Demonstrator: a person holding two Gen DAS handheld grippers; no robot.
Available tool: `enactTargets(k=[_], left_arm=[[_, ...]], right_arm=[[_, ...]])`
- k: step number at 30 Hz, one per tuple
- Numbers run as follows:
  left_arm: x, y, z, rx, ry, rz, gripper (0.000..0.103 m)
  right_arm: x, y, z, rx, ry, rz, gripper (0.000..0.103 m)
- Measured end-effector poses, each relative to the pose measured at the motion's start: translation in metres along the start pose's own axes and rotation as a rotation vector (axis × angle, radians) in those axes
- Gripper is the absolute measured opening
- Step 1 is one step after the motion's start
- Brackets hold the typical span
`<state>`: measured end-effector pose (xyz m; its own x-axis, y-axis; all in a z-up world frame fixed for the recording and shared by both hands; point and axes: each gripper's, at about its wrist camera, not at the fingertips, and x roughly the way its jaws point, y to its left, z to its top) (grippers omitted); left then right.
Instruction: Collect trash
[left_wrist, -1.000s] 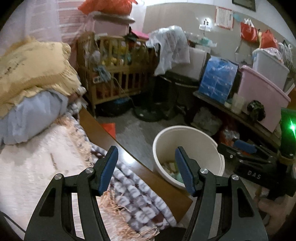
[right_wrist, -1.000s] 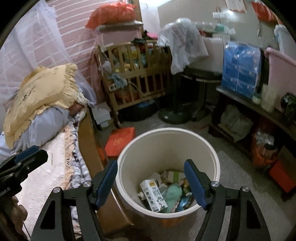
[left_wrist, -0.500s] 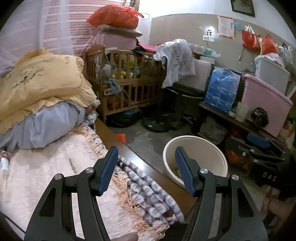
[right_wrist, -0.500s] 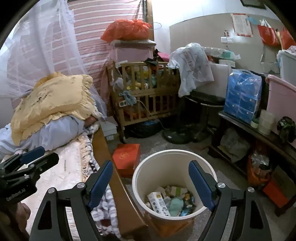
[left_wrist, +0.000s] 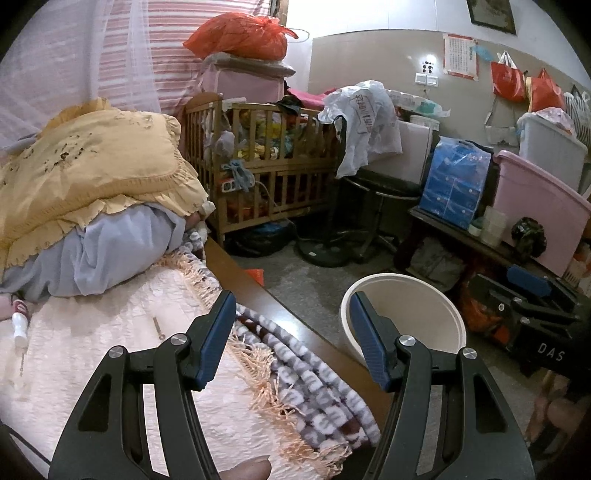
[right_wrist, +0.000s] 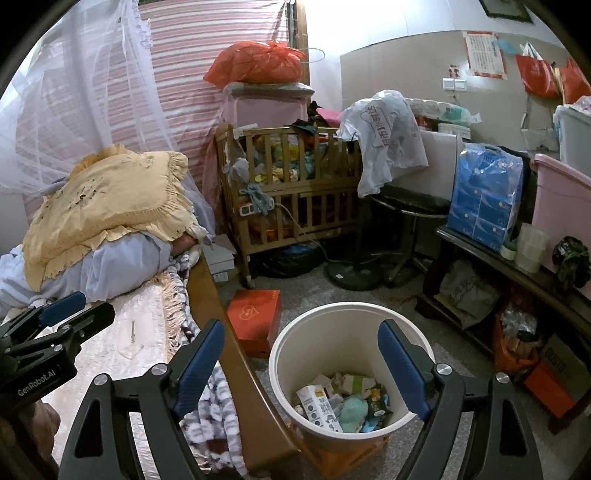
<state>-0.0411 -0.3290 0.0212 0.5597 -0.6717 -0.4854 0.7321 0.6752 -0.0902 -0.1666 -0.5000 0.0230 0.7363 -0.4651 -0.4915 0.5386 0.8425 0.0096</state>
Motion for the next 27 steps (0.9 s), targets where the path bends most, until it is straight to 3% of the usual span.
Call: enactTargets(k=[27], left_arm=[[0.0098,0.0032,-0.0036,-0.006,0.034,-0.001,0.063]], right_arm=[[-0.0003,0.0013,0.0013,0.001,0.003,-0.001,0.084]])
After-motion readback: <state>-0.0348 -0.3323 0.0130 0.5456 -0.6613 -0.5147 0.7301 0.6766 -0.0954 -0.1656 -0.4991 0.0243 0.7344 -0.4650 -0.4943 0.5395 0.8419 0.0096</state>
